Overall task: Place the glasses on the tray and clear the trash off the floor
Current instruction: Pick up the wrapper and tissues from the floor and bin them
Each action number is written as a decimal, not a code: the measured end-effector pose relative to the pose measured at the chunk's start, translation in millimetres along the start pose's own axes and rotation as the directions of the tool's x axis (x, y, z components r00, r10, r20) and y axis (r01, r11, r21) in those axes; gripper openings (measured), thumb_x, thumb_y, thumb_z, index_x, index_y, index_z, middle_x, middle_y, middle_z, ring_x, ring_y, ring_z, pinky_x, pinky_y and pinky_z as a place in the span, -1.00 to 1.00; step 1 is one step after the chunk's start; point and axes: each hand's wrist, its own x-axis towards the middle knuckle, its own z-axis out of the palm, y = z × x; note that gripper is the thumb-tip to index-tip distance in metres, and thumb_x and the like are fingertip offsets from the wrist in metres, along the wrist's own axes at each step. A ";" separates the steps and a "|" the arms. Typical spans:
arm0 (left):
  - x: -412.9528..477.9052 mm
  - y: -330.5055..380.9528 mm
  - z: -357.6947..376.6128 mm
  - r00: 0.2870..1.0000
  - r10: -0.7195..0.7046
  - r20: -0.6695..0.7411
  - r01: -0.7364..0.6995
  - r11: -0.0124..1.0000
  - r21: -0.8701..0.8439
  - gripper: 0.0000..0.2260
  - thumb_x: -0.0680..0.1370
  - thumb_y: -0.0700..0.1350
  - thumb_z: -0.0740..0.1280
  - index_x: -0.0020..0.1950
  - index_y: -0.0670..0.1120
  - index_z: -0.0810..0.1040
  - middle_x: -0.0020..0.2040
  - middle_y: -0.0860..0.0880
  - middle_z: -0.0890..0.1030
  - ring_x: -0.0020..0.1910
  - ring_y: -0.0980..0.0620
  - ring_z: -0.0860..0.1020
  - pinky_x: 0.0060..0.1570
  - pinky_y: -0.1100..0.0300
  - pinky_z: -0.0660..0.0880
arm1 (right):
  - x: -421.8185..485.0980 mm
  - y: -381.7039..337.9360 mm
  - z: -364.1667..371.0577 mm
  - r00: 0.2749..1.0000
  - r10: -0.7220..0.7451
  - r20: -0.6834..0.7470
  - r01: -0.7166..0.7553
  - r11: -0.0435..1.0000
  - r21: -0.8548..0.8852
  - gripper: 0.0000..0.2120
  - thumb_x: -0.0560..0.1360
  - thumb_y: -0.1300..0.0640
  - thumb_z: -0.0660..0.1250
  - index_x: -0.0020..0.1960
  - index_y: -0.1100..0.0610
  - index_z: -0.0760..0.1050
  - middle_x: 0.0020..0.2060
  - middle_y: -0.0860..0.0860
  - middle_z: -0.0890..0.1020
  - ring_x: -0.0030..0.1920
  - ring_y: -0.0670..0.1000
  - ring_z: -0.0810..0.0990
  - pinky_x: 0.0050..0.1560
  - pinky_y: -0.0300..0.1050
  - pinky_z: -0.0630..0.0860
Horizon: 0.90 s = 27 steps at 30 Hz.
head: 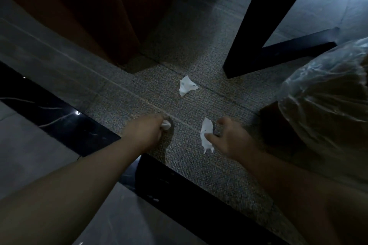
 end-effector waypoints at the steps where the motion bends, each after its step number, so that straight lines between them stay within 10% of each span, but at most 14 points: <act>1: -8.0 0.8 -1.2 0.999 0.015 -0.032 -0.016 0.999 -0.037 -0.82 0.53 0.00 0.21 0.07 -0.01 0.48 0.08 -0.09 0.59 0.03 -0.15 0.55 -0.11 0.05 0.46 | 6.0 -1.3 4.4 0.999 0.051 0.011 -0.051 0.998 0.032 -0.27 0.46 -0.23 0.35 0.45 0.17 0.25 0.34 0.16 0.45 0.26 0.18 0.49 0.13 0.05 0.50; 6: -52.0 1.1 -14.5 0.989 0.047 -0.142 -0.070 0.984 -0.164 -0.80 0.54 0.10 0.19 0.10 0.11 0.49 0.11 0.09 0.61 0.01 -0.03 0.58 -0.16 0.11 0.46 | 28.3 -15.3 14.2 0.995 0.082 0.054 -0.073 0.987 -0.144 -0.53 0.52 -0.15 0.29 0.28 0.15 0.42 0.14 0.13 0.59 0.11 0.16 0.57 -0.03 -0.06 0.47; 11: -69.3 -12.9 -11.8 0.976 -0.039 -0.214 -0.010 0.974 -0.225 -0.77 0.54 0.20 0.14 0.07 0.14 0.47 0.03 0.13 0.61 -0.03 0.05 0.58 -0.20 0.10 0.49 | 59.2 -58.9 -2.0 0.976 -0.207 -0.069 0.205 0.978 -0.042 -0.80 0.54 0.00 0.28 -0.12 0.13 0.42 -0.19 0.08 0.47 -0.18 0.13 0.49 -0.22 -0.04 0.39; 21: -79.7 -51.8 -21.7 0.956 -0.149 -0.251 0.098 0.974 -0.205 -0.79 0.53 0.15 0.18 0.04 0.13 0.51 -0.05 0.09 0.64 -0.08 0.02 0.59 -0.28 0.13 0.43 | 122.8 -104.6 -13.8 0.986 -0.144 -0.086 0.131 0.981 -0.141 -0.60 0.51 0.14 0.30 0.30 0.20 0.34 0.08 0.21 0.58 0.10 0.23 0.57 0.06 0.01 0.50; 27: -65.6 -39.1 -29.0 0.948 -0.106 -0.302 0.044 0.978 -0.204 -0.81 0.55 0.14 0.19 -0.07 0.06 0.47 -0.15 0.02 0.61 -0.19 -0.06 0.55 -0.35 0.11 0.37 | 90.3 -107.8 -16.2 0.987 -0.162 -0.005 0.157 0.966 -0.204 -0.79 0.53 0.17 0.27 0.09 0.25 0.53 -0.06 0.15 0.63 -0.09 0.14 0.58 -0.32 -0.16 0.35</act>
